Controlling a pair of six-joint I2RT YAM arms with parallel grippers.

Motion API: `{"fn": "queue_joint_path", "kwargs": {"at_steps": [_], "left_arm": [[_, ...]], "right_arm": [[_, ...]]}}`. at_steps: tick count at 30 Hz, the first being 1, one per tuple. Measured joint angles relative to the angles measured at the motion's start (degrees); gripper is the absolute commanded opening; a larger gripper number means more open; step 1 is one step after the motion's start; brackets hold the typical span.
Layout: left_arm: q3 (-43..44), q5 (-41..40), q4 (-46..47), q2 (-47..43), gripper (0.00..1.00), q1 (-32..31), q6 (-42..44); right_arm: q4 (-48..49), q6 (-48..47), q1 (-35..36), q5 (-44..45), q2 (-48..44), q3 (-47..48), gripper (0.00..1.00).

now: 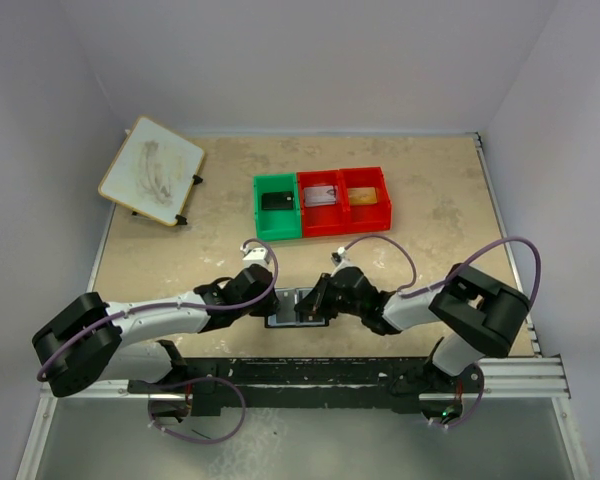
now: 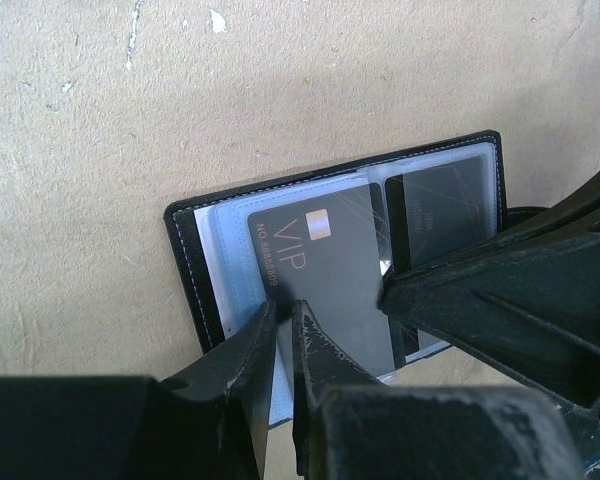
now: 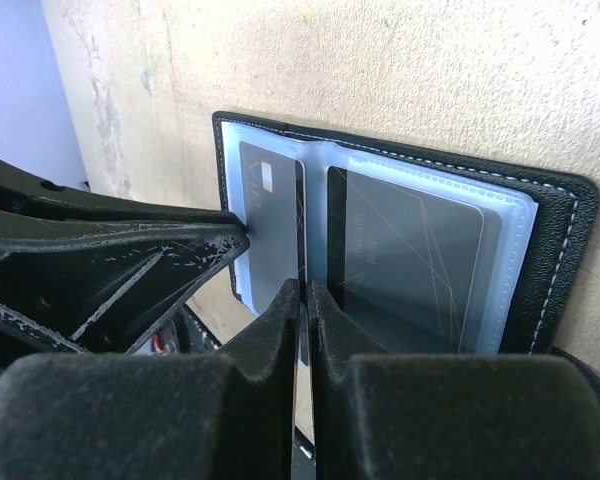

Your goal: Take the credit cards out of the card holder

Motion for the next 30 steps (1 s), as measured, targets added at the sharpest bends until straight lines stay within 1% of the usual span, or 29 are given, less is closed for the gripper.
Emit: {"fn": "queue_joint_path", "kwargs": {"at_steps": [4,22,23,25,30], "left_arm": [[0.0,-0.1,0.0,0.0,0.09,-0.1,0.0],[0.0,-0.3,-0.2,0.0,0.08,-0.2,0.0],[0.0,-0.3,-0.2,0.0,0.08,-0.2,0.0],[0.0,-0.3,-0.2,0.0,0.08,-0.2,0.0],[0.0,-0.2,-0.1,0.2,0.07,-0.2,0.2]], "right_arm": [[1.2,0.3,-0.5,-0.8,0.4,-0.5,0.00],[5.2,2.2,-1.4,-1.4,0.2,-3.3,0.00],[5.2,2.3,-1.4,-1.4,0.2,-3.3,0.00],[5.2,2.3,-1.5,-1.4,0.2,-3.3,0.07],[5.2,2.1,-1.5,-1.6,0.2,-3.3,0.17]]}}
